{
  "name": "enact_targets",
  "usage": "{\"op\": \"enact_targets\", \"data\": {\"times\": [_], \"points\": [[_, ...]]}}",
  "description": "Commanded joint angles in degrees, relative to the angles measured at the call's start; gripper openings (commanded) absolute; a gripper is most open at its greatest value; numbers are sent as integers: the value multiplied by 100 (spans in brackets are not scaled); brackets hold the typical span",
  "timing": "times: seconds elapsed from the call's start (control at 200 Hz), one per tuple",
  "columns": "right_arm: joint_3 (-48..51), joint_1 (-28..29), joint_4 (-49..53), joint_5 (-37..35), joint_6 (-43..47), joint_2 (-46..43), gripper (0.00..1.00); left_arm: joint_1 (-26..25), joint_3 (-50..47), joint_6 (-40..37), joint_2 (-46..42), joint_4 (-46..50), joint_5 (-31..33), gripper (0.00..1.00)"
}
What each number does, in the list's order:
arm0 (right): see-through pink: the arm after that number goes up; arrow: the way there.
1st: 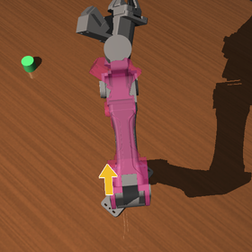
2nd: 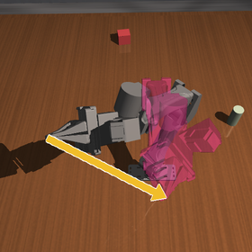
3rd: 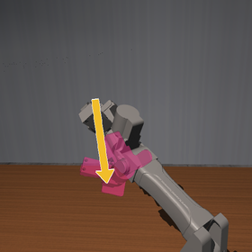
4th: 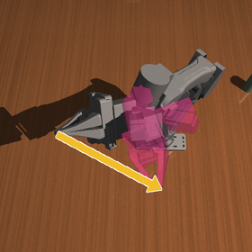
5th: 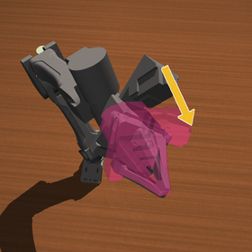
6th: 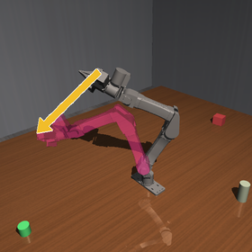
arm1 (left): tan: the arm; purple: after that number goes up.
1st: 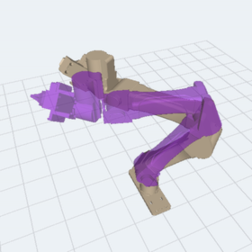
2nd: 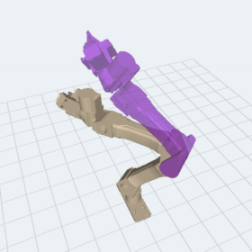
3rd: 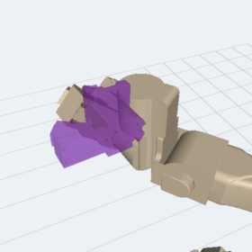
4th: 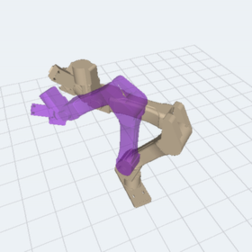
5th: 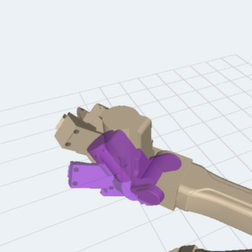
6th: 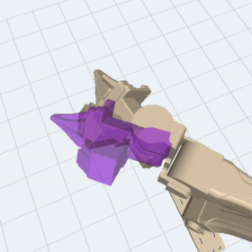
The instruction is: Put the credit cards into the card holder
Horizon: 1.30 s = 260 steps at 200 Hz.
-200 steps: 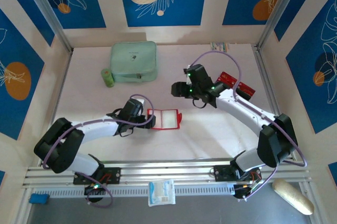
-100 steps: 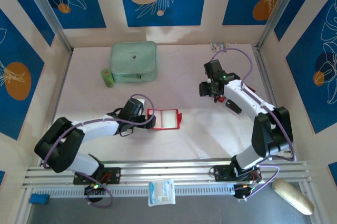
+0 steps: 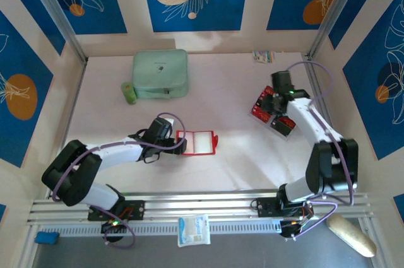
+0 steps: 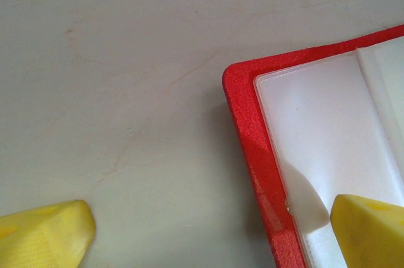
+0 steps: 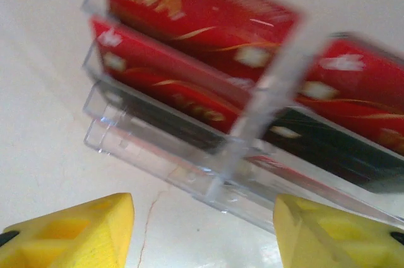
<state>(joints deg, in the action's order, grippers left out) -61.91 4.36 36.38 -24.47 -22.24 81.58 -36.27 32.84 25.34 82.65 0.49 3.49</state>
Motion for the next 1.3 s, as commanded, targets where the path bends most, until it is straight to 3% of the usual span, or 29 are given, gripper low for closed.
{"op": "enact_targets", "data": {"times": [0.0, 0.16, 0.305, 0.55, 0.92, 1.295], "points": [[178, -607, -227, 608, -571, -620, 62, 42, 12, -108, 249, 83, 52, 100], [526, -1673, -335, 1039, -1188, -1065, 70, 49, -14, -83, 301, -17, 21, 100], [1081, -2651, -750, 1719, -1735, -1337, 85, 48, -41, -57, 304, -75, -12, 100], [1792, -3466, -1849, 3244, -2172, -1066, 87, 49, -50, -56, 287, -83, -23, 100], [2211, -3452, -2811, 3950, -2461, -574, 87, 45, -48, -47, 234, -67, -23, 100], [2533, -2537, -3172, 3828, -2597, -489, 86, 51, -67, -27, 242, -102, -32, 100]]}}
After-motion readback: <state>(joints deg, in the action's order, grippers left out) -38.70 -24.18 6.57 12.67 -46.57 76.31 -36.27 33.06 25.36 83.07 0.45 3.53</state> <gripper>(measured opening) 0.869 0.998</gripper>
